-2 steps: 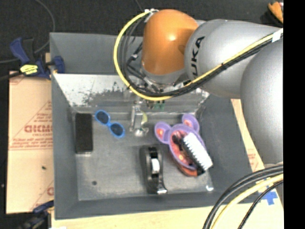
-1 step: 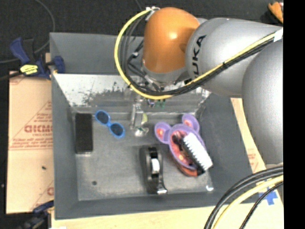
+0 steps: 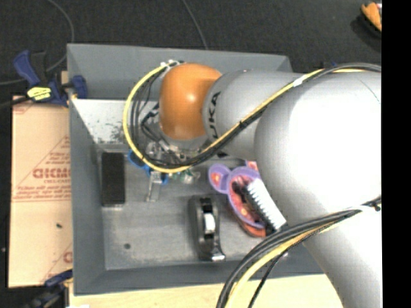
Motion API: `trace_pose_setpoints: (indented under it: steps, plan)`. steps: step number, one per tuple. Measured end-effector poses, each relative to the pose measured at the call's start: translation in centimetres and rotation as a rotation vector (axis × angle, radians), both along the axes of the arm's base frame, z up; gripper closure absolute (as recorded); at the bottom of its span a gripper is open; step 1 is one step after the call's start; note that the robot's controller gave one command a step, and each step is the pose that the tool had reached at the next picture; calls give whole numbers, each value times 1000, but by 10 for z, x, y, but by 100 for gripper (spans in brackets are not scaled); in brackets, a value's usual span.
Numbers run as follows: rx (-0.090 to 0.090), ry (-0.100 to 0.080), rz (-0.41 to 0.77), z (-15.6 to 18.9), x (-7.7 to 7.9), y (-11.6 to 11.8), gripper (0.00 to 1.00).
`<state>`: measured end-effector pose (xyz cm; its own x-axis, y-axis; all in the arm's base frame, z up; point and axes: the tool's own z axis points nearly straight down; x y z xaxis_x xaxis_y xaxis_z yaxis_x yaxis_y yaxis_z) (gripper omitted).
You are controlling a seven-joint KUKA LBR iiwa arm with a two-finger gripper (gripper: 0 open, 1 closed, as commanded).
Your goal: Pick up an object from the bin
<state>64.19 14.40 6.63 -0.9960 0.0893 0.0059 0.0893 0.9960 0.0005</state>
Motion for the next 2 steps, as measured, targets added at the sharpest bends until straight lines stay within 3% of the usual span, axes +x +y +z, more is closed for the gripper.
trace_pose_setpoints:
  steps: [1, 2]
  plan:
    - [2, -14, -169, 76, 1, -1, 0]
    - [-2, -1, -71, 34, -10, -29, 0]
